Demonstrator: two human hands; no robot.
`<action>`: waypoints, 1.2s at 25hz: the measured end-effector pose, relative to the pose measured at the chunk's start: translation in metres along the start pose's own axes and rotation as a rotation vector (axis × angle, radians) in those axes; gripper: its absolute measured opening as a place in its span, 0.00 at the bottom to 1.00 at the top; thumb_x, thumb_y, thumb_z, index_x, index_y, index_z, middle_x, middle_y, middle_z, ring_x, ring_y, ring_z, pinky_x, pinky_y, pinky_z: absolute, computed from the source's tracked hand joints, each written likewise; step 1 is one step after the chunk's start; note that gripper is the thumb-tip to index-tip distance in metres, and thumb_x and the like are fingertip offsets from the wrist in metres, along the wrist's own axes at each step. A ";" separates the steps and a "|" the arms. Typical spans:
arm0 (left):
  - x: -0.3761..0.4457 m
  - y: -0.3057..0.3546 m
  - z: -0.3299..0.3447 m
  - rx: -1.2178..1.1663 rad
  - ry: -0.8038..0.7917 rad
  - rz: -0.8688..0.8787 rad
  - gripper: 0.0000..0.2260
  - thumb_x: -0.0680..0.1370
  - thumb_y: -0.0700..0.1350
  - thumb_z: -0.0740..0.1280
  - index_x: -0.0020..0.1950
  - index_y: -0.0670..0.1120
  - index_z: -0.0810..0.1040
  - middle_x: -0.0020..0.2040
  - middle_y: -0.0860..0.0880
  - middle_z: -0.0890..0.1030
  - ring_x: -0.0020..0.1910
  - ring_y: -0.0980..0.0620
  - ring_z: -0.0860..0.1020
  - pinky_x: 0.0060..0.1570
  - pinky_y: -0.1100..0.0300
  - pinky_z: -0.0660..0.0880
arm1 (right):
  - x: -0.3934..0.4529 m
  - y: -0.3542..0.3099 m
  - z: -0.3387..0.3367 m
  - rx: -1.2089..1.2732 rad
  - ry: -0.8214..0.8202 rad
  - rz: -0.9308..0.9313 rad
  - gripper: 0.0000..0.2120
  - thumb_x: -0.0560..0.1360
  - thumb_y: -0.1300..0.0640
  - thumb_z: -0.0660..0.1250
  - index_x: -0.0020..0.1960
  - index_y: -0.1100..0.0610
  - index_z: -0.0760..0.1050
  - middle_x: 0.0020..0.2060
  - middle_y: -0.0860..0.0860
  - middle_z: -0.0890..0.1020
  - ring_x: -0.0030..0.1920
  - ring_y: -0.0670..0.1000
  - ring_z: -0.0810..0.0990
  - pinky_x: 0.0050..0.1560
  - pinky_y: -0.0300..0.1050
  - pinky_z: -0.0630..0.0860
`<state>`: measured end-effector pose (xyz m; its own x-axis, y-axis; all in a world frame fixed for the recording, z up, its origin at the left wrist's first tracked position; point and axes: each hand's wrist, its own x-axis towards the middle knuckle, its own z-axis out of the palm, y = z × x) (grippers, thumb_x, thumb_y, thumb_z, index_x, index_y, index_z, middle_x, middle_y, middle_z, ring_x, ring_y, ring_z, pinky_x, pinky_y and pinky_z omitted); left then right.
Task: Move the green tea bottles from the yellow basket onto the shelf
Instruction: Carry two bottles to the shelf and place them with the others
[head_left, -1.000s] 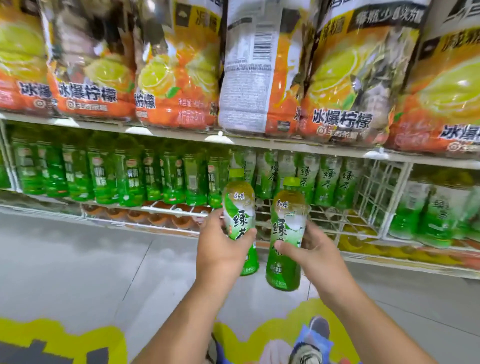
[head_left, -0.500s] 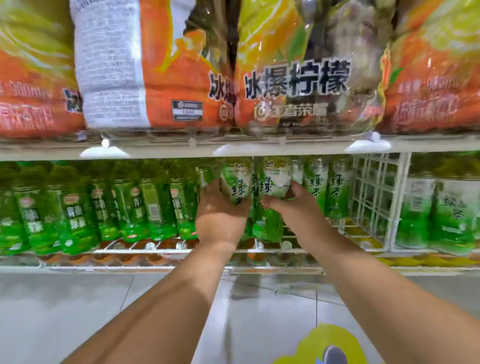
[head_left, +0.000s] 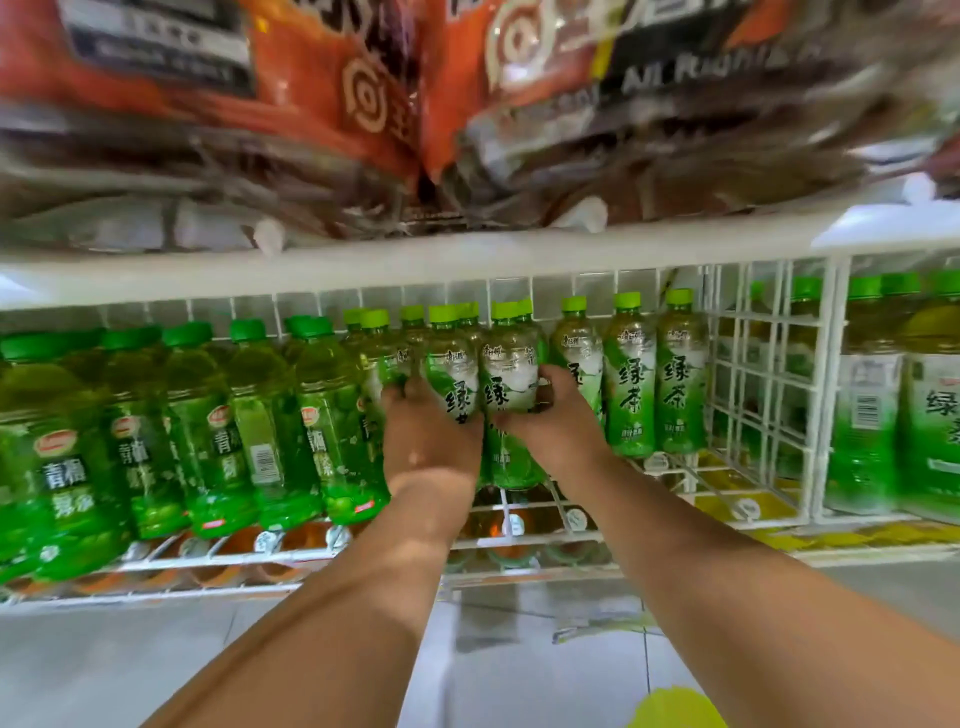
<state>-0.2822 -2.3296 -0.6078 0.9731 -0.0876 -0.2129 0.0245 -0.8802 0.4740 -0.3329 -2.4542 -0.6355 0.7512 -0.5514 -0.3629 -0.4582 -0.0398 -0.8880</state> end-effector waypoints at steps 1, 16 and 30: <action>-0.001 -0.001 0.002 0.005 -0.004 0.002 0.34 0.76 0.55 0.74 0.72 0.38 0.66 0.72 0.39 0.65 0.60 0.37 0.79 0.58 0.49 0.77 | 0.001 0.002 0.003 -0.007 0.013 -0.012 0.34 0.67 0.58 0.82 0.69 0.53 0.72 0.54 0.50 0.84 0.51 0.51 0.84 0.42 0.39 0.78; 0.004 -0.013 0.005 0.079 -0.103 0.007 0.34 0.78 0.60 0.69 0.74 0.41 0.59 0.64 0.40 0.79 0.58 0.38 0.82 0.51 0.47 0.80 | -0.018 -0.016 -0.007 -0.399 -0.047 -0.032 0.36 0.74 0.43 0.75 0.75 0.53 0.66 0.56 0.48 0.80 0.48 0.49 0.81 0.47 0.45 0.81; -0.074 -0.012 -0.091 0.527 -0.097 0.364 0.35 0.80 0.68 0.54 0.83 0.57 0.50 0.84 0.50 0.47 0.82 0.44 0.47 0.79 0.47 0.52 | -0.108 -0.071 -0.071 -0.986 -0.124 -0.258 0.35 0.81 0.34 0.54 0.82 0.46 0.48 0.82 0.46 0.49 0.82 0.53 0.46 0.78 0.56 0.55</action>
<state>-0.3335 -2.2697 -0.5201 0.8725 -0.4435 -0.2053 -0.4426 -0.8952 0.0529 -0.4155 -2.4514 -0.5135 0.9003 -0.3413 -0.2702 -0.4204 -0.8426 -0.3365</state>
